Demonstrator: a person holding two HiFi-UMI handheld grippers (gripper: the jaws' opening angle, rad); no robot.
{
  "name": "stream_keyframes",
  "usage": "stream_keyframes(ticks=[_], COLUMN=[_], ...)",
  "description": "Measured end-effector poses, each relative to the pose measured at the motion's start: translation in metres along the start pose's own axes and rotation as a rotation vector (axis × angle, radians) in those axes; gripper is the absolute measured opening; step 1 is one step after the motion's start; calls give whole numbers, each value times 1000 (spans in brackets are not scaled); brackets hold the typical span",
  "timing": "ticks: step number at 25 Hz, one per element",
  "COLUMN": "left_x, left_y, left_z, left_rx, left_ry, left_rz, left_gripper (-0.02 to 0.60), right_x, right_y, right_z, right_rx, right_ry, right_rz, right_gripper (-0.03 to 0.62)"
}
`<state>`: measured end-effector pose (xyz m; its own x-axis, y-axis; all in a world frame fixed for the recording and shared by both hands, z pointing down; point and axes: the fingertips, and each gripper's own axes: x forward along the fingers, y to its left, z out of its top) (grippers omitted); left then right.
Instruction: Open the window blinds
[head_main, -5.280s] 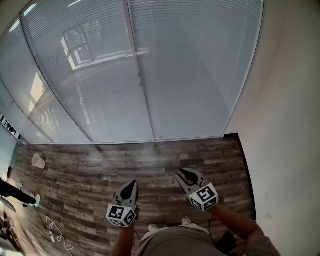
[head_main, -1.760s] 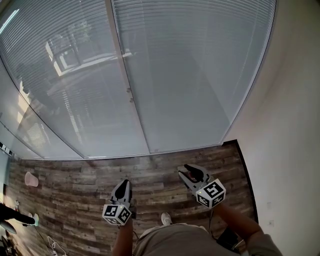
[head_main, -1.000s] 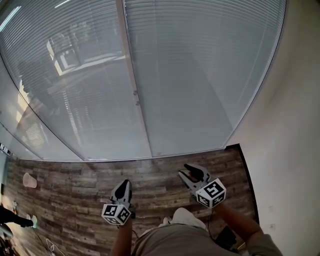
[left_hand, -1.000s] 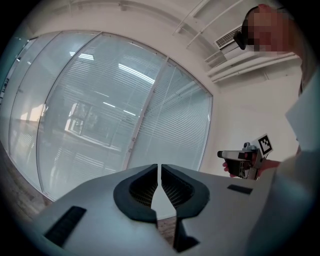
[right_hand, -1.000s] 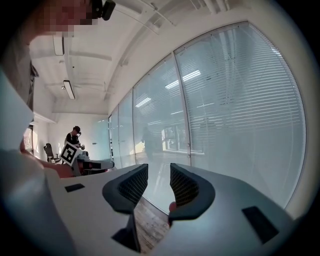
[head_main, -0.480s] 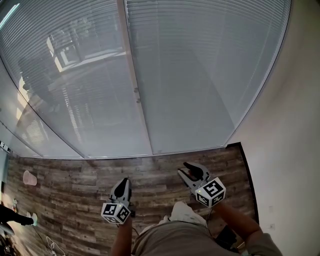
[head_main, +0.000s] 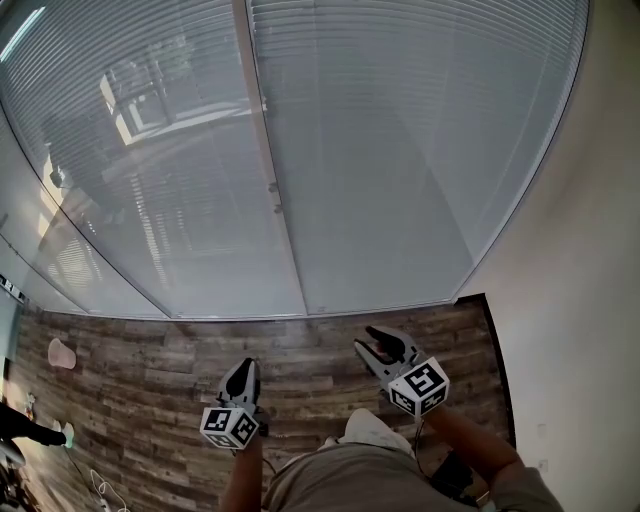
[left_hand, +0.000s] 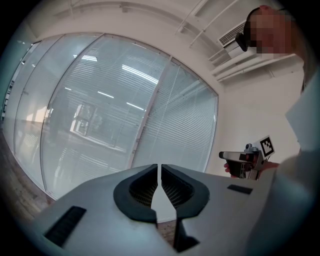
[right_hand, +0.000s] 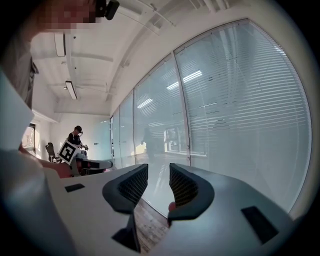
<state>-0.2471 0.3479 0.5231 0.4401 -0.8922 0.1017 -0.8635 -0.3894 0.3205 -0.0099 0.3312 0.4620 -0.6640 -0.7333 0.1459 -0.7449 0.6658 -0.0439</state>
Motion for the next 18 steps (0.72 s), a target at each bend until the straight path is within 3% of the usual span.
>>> stream_keyframes(ticks=[18], left_x=[61], left_y=[-38], left_z=[22], left_rx=[-1], left_ry=[-3], left_rz=[63], left_gripper=[15], right_x=[10], right_y=[-77], right_z=[19], right_rx=[-9], right_ry=[21], right_rz=[65], right_gripper=[137])
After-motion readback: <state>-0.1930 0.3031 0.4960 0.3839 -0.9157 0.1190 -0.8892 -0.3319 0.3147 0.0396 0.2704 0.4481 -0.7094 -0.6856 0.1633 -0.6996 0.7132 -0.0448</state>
